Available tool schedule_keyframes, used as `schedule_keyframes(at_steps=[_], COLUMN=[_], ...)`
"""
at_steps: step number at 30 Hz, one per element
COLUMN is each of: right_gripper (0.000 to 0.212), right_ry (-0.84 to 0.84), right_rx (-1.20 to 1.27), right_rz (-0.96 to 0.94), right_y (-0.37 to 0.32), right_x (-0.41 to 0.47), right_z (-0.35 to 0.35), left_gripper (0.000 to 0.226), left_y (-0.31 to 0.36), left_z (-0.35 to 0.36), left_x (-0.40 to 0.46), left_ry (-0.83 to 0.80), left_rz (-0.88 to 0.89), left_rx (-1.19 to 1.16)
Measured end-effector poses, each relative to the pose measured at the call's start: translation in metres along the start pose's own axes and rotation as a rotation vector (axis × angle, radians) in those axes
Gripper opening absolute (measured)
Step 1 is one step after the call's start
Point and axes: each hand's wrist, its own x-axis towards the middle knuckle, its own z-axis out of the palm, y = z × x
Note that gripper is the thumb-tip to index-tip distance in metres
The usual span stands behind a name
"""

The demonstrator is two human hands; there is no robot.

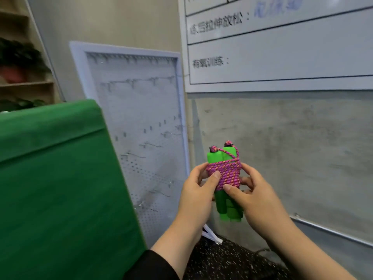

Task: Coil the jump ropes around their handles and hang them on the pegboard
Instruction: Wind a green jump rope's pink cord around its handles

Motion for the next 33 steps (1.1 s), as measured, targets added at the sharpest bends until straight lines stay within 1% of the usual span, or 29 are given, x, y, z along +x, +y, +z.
schedule_keyframes(at_steps=[4,8,10,13,15,16,17,18,20,21,22,23,25,26,28,31,33], right_gripper=[0.062,0.065,0.065,0.053,0.043,0.042,0.044,0.053,0.084,0.091,0.087,0.072,0.028,0.016,0.011,0.012,0.006], right_ry=[-0.040,-0.077,-0.088,-0.107,-0.125,-0.129,-0.122,-0.116,-0.096,-0.081,-0.078,-0.081,-0.082,-0.102,-0.134,-0.176,-0.209], right_rx=[-0.036,-0.040,-0.023,-0.017,-0.006,0.018,0.047,0.073,0.090,0.084,0.077,0.083,0.154,0.172,0.123,0.071,0.061], right_rz=[-0.084,-0.159,-0.185,-0.188,-0.139,-0.096,-0.041,0.012,0.114,0.163,0.215,0.277,0.419,0.483,0.581,0.720,0.809], right_y=[-0.036,-0.069,-0.078,-0.080,-0.071,-0.063,-0.054,-0.043,-0.011,0.006,0.023,0.039,0.070,0.087,0.122,0.171,0.204], right_x=[0.009,0.019,0.023,0.024,0.026,0.027,0.028,0.029,0.032,0.034,0.034,0.032,0.026,0.023,0.018,0.014,0.013], right_z=[0.046,0.079,0.087,0.088,0.084,0.083,0.083,0.083,0.084,0.084,0.084,0.085,0.086,0.086,0.088,0.091,0.092], left_gripper=[0.024,0.023,0.023,0.024,0.023,0.023,0.024,0.027,0.033,0.032,0.031,0.030,0.029,0.028,0.028,0.021,0.021], left_y=[0.028,0.053,0.062,0.066,0.061,0.056,0.049,0.041,0.020,0.007,-0.008,-0.025,-0.059,-0.077,-0.113,-0.166,-0.202], left_z=[-0.041,-0.068,-0.076,-0.082,-0.083,-0.083,-0.082,-0.081,-0.080,-0.079,-0.079,-0.078,-0.077,-0.077,-0.079,-0.082,-0.083], left_x=[0.005,0.016,0.020,0.021,0.022,0.021,0.021,0.021,0.022,0.023,0.024,0.026,0.023,0.021,0.018,0.018,0.020], left_ry=[0.135,0.206,0.205,0.178,0.133,0.100,0.063,0.030,0.001,-0.006,-0.016,-0.033,-0.083,-0.097,-0.104,-0.137,-0.129], left_rz=[0.063,0.119,0.137,0.151,0.130,0.111,0.086,0.047,-0.049,-0.090,-0.133,-0.177,-0.266,-0.307,-0.367,-0.499,-0.582], left_rx=[-0.019,-0.028,-0.043,-0.017,0.016,0.034,0.057,0.074,0.108,0.143,0.182,0.227,0.283,0.287,0.311,0.346,0.346])
